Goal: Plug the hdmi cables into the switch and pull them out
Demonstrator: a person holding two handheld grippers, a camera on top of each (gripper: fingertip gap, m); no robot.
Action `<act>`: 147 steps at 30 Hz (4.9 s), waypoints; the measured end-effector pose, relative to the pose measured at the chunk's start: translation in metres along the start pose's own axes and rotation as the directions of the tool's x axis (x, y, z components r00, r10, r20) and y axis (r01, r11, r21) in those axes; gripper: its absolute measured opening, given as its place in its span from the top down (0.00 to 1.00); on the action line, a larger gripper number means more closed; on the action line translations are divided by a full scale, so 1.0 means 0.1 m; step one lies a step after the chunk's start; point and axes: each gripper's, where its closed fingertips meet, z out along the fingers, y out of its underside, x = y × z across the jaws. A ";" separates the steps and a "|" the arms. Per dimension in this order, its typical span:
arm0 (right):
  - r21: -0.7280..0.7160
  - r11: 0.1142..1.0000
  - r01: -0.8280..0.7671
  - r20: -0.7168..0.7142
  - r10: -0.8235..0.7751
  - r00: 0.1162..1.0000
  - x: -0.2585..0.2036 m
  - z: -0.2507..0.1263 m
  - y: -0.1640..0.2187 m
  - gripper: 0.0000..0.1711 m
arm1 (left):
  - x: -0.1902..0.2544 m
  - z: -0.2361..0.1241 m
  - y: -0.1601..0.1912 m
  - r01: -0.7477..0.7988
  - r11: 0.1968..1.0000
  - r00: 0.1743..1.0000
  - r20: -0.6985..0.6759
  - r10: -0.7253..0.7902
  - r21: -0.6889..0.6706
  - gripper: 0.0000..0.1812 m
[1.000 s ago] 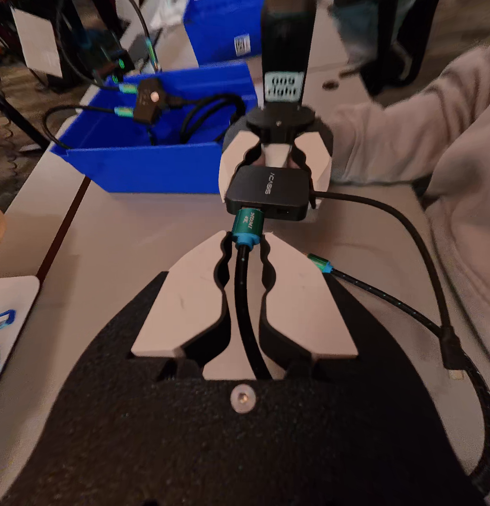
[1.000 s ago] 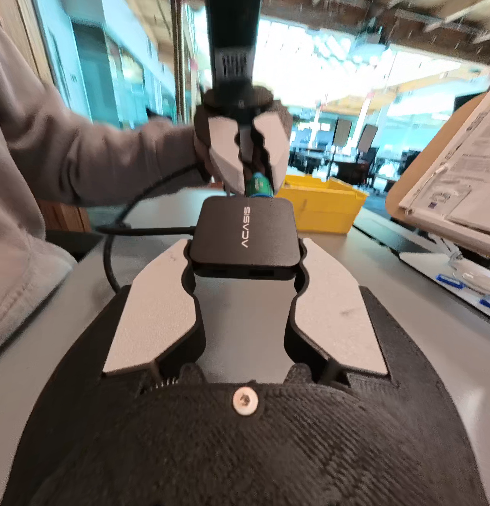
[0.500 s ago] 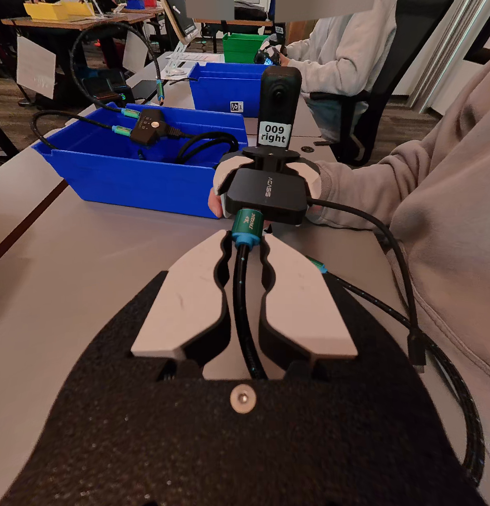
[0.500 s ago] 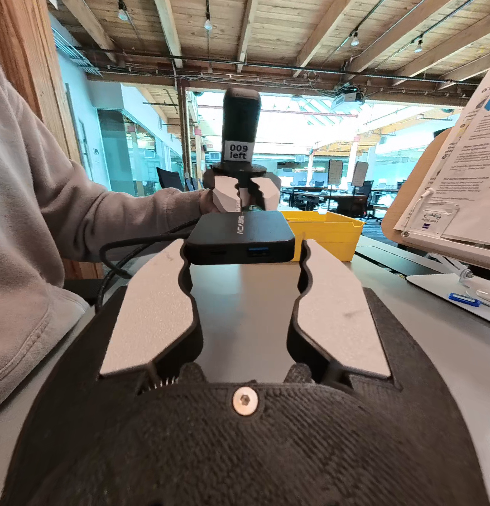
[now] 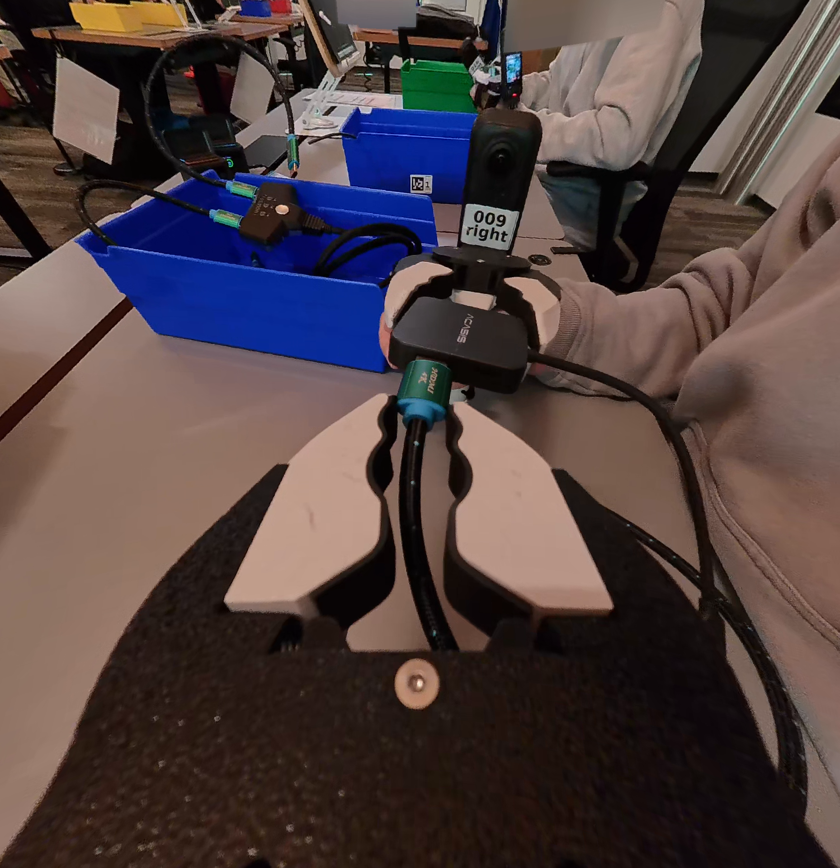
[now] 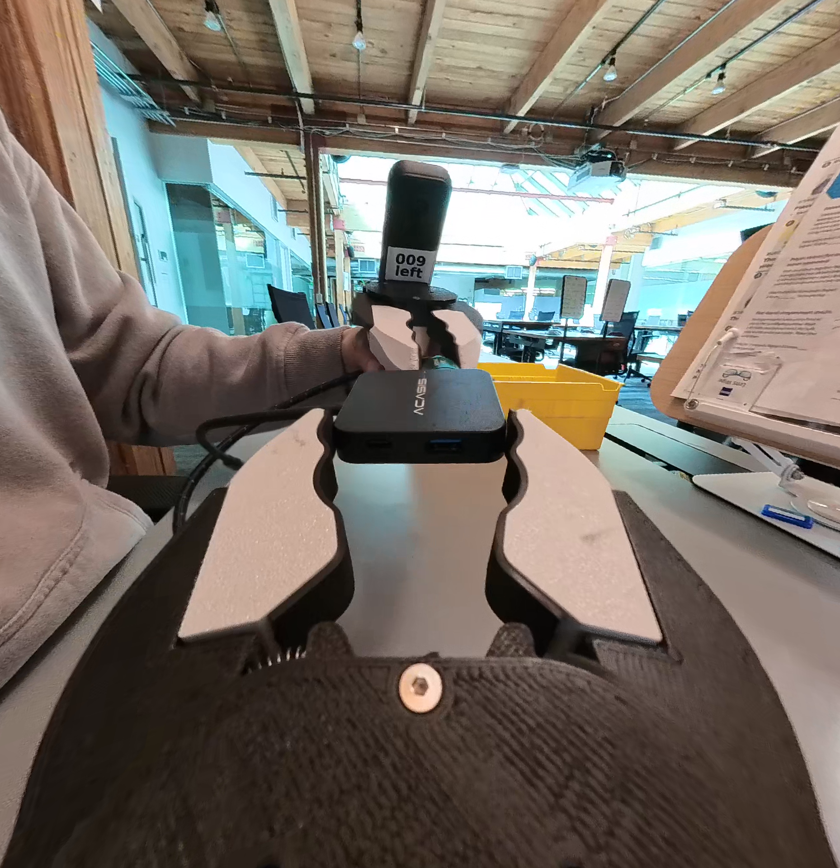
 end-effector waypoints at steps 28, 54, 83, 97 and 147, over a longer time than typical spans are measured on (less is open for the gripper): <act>-0.006 0.999 -0.040 0.073 0.040 0.997 -0.11 0.03 -0.06 0.59 | 0.08 0.04 0.04 -0.115 0.993 0.993 -0.015 0.115 -0.038 0.85; -0.239 0.952 -0.191 -0.078 0.177 0.981 0.14 -0.21 0.32 0.77 | 0.15 0.27 1.27 -0.454 0.715 0.788 0.135 0.601 -0.531 0.74; -0.707 0.673 0.219 0.021 -0.290 0.957 -0.26 0.15 0.97 0.54 | 0.49 0.35 0.40 -0.320 0.825 0.923 0.044 0.383 -0.466 0.65; 0.085 0.974 0.212 -0.144 -0.198 0.970 -0.26 0.20 -0.17 0.55 | 0.76 0.41 -0.08 0.810 0.586 0.520 -0.490 -0.700 0.024 0.66; -0.131 0.989 0.065 -0.155 -0.085 0.984 0.00 -0.31 0.02 0.56 | 0.04 0.22 -0.07 0.730 0.634 0.680 -0.170 -0.713 0.255 0.89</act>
